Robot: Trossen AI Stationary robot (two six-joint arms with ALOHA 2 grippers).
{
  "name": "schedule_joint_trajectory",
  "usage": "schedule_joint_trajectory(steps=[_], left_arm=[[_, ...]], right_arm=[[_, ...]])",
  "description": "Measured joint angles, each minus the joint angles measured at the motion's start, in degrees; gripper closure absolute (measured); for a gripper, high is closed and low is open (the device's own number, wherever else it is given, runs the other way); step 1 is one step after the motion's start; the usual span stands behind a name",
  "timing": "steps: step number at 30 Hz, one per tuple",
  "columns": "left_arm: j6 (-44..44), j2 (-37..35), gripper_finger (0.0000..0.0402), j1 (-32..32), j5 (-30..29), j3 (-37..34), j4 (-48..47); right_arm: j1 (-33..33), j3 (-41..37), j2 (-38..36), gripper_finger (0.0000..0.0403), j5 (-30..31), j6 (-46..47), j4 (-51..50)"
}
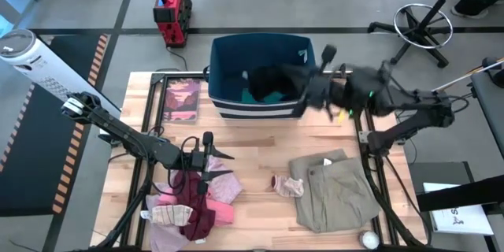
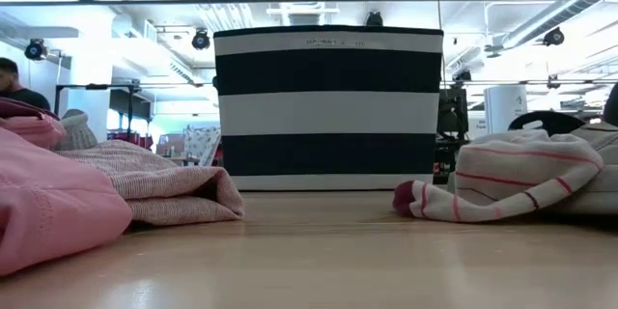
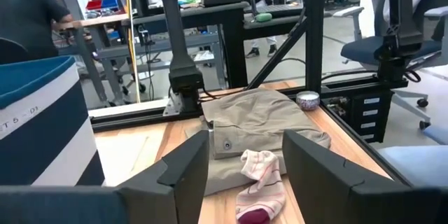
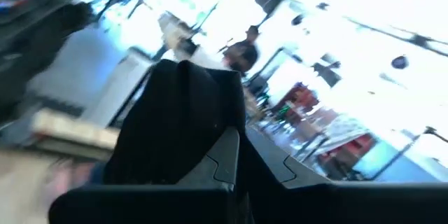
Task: Sort clothes
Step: Put the black cycling short into the blue laundry bin, then put the light brown sock into the blue laundry bin
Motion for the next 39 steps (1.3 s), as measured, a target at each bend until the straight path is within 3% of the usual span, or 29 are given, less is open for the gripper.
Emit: schedule_joint_trajectory(steps=[9, 16, 22, 29, 39], left_arm=[[0.0, 0.0, 0.0247, 0.02, 0.02, 0.02, -0.91], [-0.38, 0.0, 0.0242, 0.02, 0.07, 0.02, -1.22], [-0.4, 0.0, 0.0235, 0.01, 0.07, 0.02, -1.51], [-0.35, 0.0, 0.0248, 0.02, 0.07, 0.02, -1.89], [-1.32, -0.01, 0.0266, 0.11, 0.11, 0.04, -2.39]], right_arm=[[-18.31, -0.16, 0.96, 0.0403, -13.07, 8.4, -1.99], [-28.23, -0.39, 8.37, 0.0403, -23.36, 15.77, -5.12], [-30.7, -0.43, 18.03, 0.0403, -26.8, 18.47, -6.21], [-30.96, 3.22, 25.97, 0.0399, -28.84, 19.93, -14.34], [-30.52, 10.25, 27.38, 0.0303, -29.67, 21.99, -22.97]])
